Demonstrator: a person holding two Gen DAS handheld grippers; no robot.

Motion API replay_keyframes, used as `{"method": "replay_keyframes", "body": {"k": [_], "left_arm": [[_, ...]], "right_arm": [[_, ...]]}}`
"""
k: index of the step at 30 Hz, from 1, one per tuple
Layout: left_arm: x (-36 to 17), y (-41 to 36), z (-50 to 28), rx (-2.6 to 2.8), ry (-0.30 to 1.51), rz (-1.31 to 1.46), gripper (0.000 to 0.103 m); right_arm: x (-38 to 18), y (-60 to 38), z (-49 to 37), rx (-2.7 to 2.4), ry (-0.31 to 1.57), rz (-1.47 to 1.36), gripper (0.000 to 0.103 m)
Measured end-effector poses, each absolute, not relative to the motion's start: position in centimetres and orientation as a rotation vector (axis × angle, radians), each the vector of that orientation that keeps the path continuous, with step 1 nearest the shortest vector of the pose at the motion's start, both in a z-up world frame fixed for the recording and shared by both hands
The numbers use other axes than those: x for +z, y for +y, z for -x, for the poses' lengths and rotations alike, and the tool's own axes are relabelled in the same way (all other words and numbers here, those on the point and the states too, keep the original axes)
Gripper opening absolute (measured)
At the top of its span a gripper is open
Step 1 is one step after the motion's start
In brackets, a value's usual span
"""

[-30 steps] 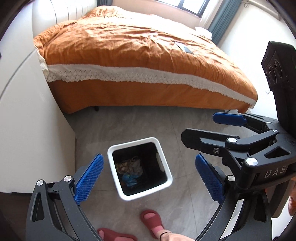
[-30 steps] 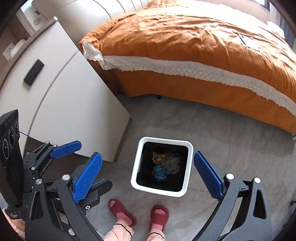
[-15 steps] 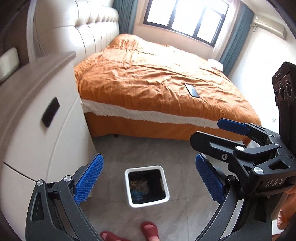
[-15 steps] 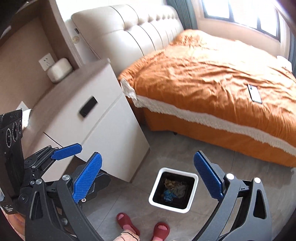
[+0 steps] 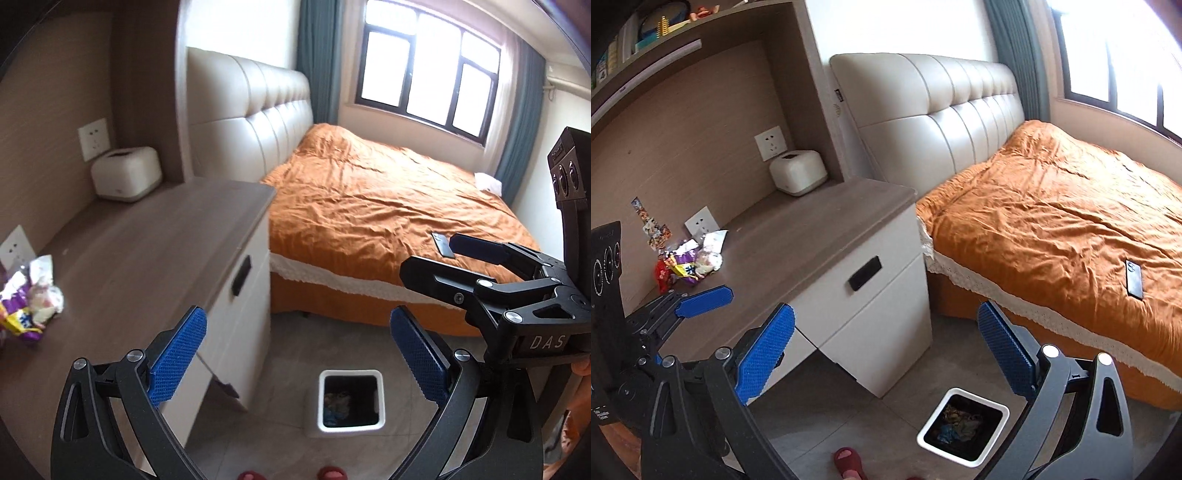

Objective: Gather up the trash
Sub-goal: 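Move both grippers back to the remaining snack bags on the desk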

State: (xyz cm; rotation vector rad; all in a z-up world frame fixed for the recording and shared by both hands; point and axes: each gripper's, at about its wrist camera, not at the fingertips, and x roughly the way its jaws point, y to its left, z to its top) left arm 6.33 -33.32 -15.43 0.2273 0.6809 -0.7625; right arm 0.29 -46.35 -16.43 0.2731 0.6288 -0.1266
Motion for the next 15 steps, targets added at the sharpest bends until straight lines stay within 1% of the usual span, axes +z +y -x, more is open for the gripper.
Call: {"method": "replay_keyframes", "body": {"k": [8,15], "left_arm": [[-12.6,-23.4,-10.1,-0.519,0.633,-0.156,0.098],[-12.0,-16.5,-12.9,-0.354,0.595,-0.118,0.098]], "right_arm": [[-13.2,-38.5,-5.5,0.061,0.591,-0.163,0.099],[-12.5,-32.6,-9.4,0.162,0.584,-0.098,0.099]]}}
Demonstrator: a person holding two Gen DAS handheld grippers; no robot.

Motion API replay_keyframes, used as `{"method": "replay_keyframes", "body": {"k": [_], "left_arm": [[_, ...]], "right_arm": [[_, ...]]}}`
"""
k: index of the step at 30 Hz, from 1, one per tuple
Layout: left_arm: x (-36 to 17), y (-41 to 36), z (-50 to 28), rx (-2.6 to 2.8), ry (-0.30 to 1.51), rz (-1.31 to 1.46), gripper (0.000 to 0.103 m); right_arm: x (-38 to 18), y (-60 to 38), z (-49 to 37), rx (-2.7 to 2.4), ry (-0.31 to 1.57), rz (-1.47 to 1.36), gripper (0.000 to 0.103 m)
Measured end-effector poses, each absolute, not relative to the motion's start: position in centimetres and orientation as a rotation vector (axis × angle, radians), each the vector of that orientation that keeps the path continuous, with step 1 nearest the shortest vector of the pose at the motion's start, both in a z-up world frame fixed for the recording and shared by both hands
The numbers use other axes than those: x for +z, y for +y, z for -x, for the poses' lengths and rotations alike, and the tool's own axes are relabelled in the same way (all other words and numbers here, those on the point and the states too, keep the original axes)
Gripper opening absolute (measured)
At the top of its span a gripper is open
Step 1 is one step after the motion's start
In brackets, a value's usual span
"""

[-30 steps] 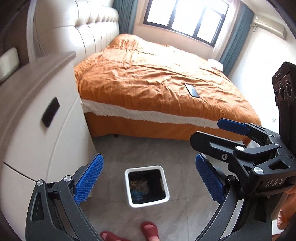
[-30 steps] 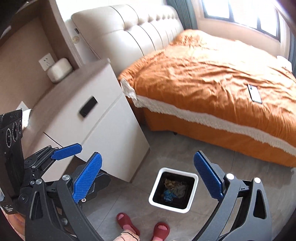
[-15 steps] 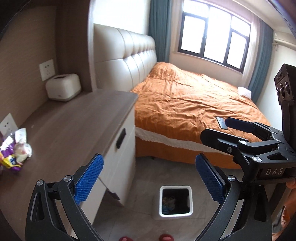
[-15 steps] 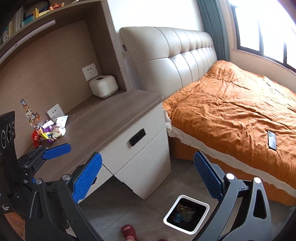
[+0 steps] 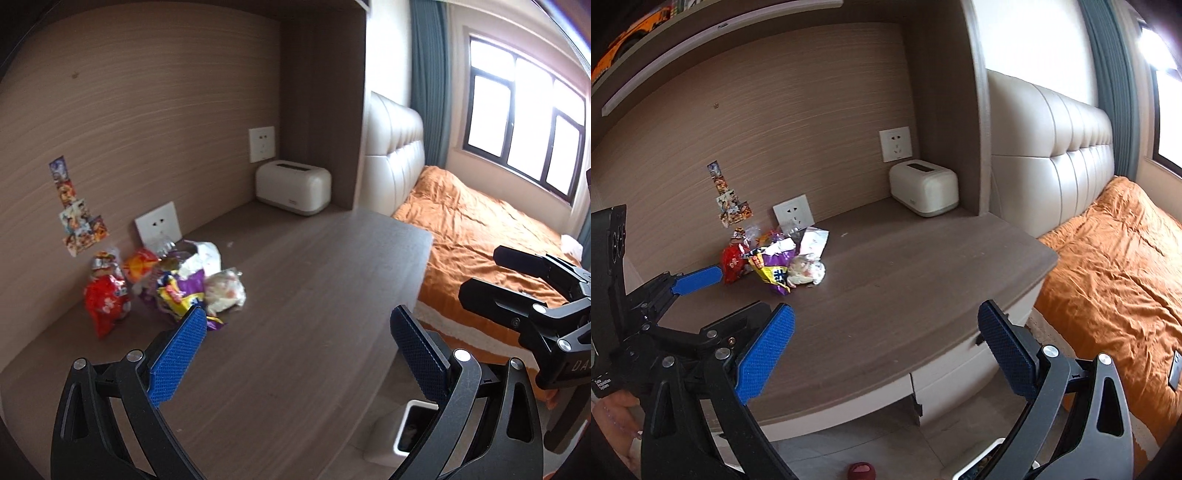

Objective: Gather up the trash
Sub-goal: 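Move both grippers back to the remaining snack bags on the desk, then grasp the purple chip bag with the left gripper while the right grasps the clear wrapper bag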

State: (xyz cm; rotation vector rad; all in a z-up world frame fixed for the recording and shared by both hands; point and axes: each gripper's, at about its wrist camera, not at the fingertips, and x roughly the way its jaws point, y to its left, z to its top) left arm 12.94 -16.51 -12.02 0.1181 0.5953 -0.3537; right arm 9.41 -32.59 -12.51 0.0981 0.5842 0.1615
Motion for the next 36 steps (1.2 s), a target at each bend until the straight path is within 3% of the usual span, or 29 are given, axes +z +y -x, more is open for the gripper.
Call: {"method": "replay_keyframes", "body": {"k": [13,36], "left_arm": [[-15.0,-8.6,-21.9,-0.153,0.633,-0.080,0.098],[-20.5,-3.1,-31.5,-0.212,0.727,-0.184,0.097]], "right_arm": [[-15.3,-25.7,-17.9,0.187,0.650,-0.054,0.099],[-23.9,-20.9,-31.4,0.325,0.868,-0.176,0.098]]}}
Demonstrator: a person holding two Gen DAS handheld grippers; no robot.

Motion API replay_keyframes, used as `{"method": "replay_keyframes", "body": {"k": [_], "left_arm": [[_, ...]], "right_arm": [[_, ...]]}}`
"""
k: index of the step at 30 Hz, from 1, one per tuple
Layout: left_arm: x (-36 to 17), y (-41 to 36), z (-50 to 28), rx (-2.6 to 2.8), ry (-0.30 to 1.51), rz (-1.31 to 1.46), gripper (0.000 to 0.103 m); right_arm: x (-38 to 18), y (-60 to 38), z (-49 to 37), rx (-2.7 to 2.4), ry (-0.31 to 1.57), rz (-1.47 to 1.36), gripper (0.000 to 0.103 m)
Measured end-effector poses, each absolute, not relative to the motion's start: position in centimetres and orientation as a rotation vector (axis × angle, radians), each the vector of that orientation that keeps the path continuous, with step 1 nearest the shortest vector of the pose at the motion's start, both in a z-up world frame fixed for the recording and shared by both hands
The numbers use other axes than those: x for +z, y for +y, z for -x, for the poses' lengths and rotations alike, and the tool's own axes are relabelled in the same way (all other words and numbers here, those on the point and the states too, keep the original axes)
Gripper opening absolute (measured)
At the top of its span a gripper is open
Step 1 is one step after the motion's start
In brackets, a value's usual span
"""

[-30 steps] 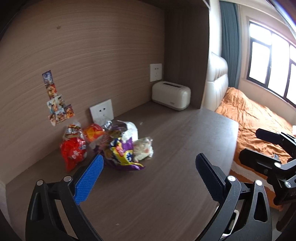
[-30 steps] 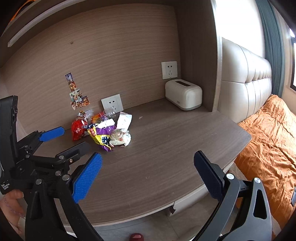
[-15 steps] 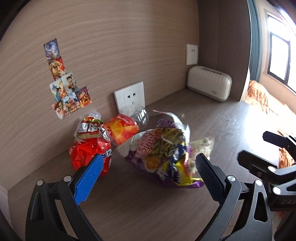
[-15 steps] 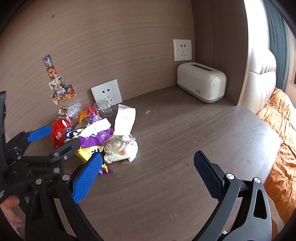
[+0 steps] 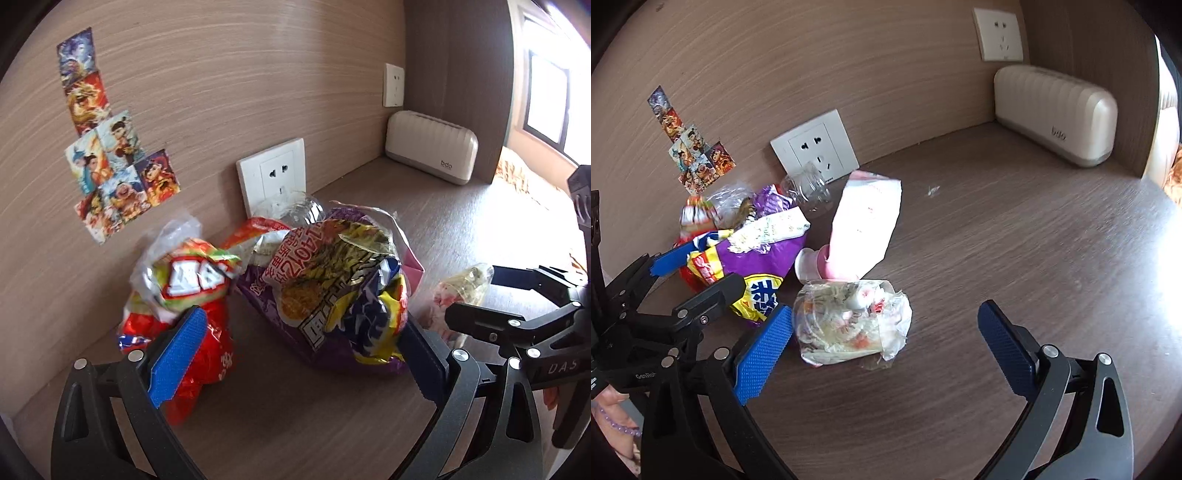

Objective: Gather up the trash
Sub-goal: 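Grasp the purple chip bag with the left gripper while the right grasps the clear wrapper bag, then carry the purple bag and clear wrapper bag with both grippers over the white bin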

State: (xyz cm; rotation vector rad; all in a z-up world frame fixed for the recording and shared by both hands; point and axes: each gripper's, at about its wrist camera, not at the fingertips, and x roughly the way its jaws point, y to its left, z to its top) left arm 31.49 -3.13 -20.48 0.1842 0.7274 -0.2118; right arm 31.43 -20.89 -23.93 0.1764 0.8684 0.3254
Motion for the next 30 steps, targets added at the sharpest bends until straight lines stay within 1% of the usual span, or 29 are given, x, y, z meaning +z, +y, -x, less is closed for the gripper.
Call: {"method": "replay_keyframes", "body": {"k": [2,3,4,5,7,8,9,15,23,30], "left_arm": [[-20.7,-3.4,-32.1,-0.226,0.724,-0.207,0.097],[-20.7,-3.6,-32.3,-0.242,0.717,-0.215,0.097],[-20.7,-4.0,-32.5,-0.255,0.710,-0.219,0.093],[-20.8,-4.3,-32.7,-0.267,0.710,-0.220,0.085],[-21.2,-5.2,-33.4,-0.292,0.725,-0.226,0.044],[-21.6,-5.6,-33.6,-0.302,0.737,-0.226,0.037],[-21.8,-5.9,-33.8,-0.298,0.740,-0.222,0.034],[-20.6,-7.1,-32.4,-0.288,0.733,-0.210,0.033],[-16.6,-8.6,-27.2,-0.311,0.701,-0.186,0.033],[-13.8,-13.6,-22.2,-0.379,0.671,-0.203,0.034]], "right_arm": [[-24.2,-20.6,-31.7,0.337,0.864,-0.172,0.090],[-24.1,-20.5,-31.8,0.351,0.864,-0.168,0.072],[-24.1,-20.3,-31.9,0.349,0.866,-0.152,0.062],[-24.1,-20.2,-31.9,0.345,0.863,-0.137,0.061],[-23.7,-20.0,-31.5,0.330,0.849,-0.096,0.057],[-23.5,-20.1,-31.1,0.315,0.840,-0.078,0.057],[-23.4,-20.3,-30.8,0.306,0.838,-0.067,0.057],[-21.9,-22.3,-28.3,0.273,0.808,-0.050,0.057],[-18.5,-25.5,-24.2,0.241,0.733,-0.065,0.057],[-14.8,-29.9,-19.0,0.183,0.663,-0.104,0.057]]}}
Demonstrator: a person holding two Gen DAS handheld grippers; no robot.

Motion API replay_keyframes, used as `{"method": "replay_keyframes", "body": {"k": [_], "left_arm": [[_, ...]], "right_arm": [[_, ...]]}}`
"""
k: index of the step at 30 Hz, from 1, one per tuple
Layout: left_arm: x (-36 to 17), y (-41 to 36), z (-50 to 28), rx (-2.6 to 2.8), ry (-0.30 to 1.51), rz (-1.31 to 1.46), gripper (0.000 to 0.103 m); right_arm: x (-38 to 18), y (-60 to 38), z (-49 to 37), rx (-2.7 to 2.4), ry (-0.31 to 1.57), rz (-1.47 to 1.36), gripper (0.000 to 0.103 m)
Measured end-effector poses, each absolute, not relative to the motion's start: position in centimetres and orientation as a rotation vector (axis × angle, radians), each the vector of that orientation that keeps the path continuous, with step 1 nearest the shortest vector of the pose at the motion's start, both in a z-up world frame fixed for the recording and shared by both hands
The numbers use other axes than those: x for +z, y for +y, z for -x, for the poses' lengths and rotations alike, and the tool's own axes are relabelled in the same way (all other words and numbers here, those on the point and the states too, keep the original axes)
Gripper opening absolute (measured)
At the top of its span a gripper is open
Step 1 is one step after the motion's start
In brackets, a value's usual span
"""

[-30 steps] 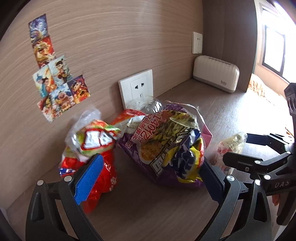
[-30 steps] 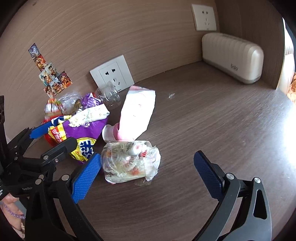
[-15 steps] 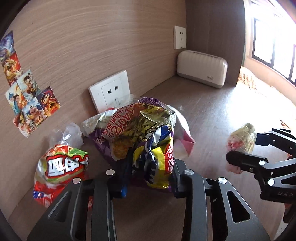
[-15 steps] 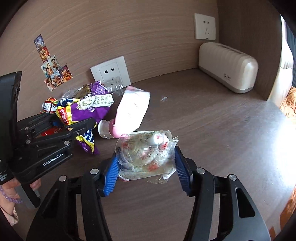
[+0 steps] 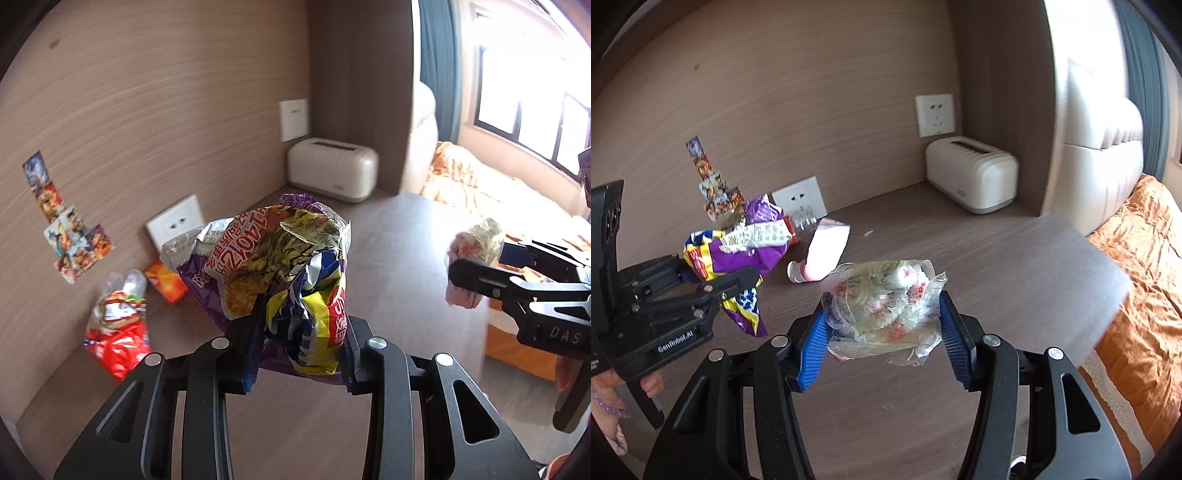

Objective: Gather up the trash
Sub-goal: 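Carry the purple bag and clear wrapper bag with both grippers over the white bin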

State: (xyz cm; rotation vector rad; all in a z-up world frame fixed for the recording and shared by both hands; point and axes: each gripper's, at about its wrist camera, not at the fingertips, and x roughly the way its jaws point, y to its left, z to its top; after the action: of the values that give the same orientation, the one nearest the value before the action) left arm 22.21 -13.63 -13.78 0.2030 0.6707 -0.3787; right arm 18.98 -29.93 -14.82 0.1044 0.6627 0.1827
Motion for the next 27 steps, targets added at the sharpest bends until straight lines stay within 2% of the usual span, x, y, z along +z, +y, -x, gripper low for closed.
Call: {"method": "replay_keyframes", "body": {"k": [13,27], "left_arm": [[-13.7,-28.0,-12.8,-0.652,0.656,-0.271,0.034],[-19.7,-41.3,-4.6,-0.959,0.768,-0.396,0.034]], "right_arm": [[-12.0,-42.0,-5.5,-0.055,0.603,-0.177,0.057],[-15.2,-52.0,5.4,-0.309,0.637,-0.311,0.057]]}}
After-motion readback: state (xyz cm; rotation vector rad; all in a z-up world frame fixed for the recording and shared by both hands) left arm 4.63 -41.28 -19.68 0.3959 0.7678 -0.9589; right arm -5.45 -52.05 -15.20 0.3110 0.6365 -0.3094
